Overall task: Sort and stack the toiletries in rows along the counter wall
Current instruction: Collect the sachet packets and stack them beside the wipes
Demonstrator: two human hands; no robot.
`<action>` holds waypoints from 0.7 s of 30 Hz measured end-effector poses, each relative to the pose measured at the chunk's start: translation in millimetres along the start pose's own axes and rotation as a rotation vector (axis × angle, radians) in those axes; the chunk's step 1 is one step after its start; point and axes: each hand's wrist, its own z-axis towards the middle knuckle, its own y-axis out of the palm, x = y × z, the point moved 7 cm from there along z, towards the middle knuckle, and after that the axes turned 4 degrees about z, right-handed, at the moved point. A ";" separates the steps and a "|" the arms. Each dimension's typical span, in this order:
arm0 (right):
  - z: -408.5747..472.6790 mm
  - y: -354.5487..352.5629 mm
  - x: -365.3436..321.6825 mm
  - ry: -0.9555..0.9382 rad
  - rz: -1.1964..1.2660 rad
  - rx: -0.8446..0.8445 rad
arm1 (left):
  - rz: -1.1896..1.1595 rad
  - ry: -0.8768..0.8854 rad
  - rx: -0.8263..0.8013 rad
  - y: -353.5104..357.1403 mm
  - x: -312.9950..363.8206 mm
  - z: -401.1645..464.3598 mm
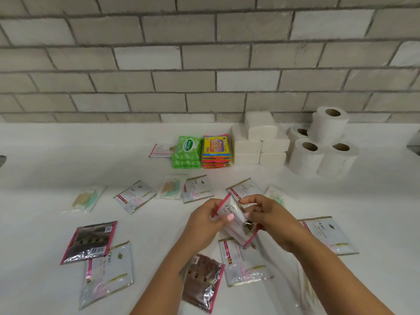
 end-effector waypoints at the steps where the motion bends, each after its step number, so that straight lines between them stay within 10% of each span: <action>1: 1.6 3.6 -0.2 0.014 0.021 -0.004 | 0.009 -0.006 0.027 -4.1 -1.3 0.3; 14: 23.0 42.0 -1.2 -0.089 -0.058 0.106 | -0.156 -0.112 -0.068 -38.5 -25.0 -21.3; 21: 10.7 70.1 8.5 -0.083 -0.439 0.178 | -0.132 -0.206 0.266 -93.9 -51.5 -33.9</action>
